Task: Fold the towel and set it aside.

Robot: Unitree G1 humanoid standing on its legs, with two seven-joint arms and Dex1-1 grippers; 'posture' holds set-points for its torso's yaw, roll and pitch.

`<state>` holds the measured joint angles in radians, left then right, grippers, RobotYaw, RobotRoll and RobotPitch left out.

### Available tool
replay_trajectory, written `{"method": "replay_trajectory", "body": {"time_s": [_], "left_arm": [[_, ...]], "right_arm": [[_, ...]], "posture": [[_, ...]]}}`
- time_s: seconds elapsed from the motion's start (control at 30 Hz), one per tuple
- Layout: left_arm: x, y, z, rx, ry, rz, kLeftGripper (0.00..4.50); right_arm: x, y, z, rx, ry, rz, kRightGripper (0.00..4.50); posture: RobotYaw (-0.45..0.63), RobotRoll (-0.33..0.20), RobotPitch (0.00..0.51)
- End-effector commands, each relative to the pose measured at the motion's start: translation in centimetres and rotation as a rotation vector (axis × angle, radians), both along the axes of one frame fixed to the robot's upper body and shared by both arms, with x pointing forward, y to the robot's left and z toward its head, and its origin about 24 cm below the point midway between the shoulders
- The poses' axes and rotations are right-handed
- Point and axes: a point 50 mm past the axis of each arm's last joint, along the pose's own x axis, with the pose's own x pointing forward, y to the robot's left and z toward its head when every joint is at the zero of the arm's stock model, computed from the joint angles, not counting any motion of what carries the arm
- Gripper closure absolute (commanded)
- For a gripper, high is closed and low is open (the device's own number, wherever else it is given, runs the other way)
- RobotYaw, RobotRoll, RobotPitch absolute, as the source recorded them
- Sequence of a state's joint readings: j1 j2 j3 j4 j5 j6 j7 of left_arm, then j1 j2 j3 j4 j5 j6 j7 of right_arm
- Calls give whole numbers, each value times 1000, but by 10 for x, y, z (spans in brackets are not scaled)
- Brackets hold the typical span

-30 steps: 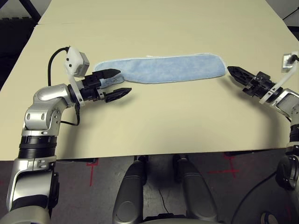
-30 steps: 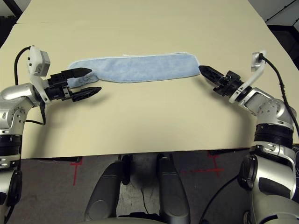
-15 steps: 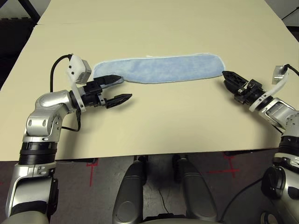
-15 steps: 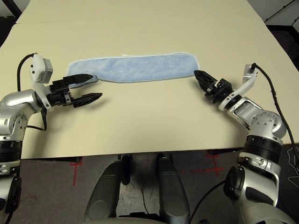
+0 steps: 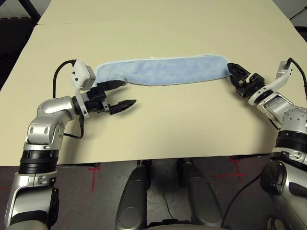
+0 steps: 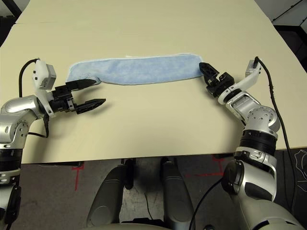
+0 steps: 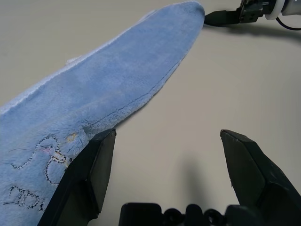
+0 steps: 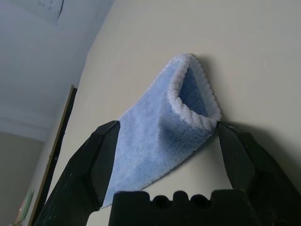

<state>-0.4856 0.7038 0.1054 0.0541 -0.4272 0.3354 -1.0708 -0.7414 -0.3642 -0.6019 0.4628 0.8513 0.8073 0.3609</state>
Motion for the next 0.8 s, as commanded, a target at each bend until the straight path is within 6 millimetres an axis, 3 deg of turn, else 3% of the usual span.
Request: {"method": "replay_trajectory", "body": {"time_s": [0.03,0.23,0.27,0.33,0.67,0.8], "left_arm": [[-4,-1,-4,18,17,-10,0],[-5,1,-4,28,22,-11,0],[-5,1,-4,30,25,-13,0],[-5,1,-5,32,29,-14,0],[-6,-1,-5,38,39,-24,0],[-6,-1,-6,39,42,-27,0]], "right_arm": [[1,1,-13,6,57,-13,30],[3,4,-15,7,88,-21,30],[3,4,-16,7,94,-24,196],[3,4,-17,-1,109,-26,683],[2,5,-13,-12,112,-31,4344],[0,2,-13,-15,109,-35,4472]], "posture": [[30,0,292],[33,0,290],[32,0,289],[31,0,288],[26,0,280],[26,0,278]]}}
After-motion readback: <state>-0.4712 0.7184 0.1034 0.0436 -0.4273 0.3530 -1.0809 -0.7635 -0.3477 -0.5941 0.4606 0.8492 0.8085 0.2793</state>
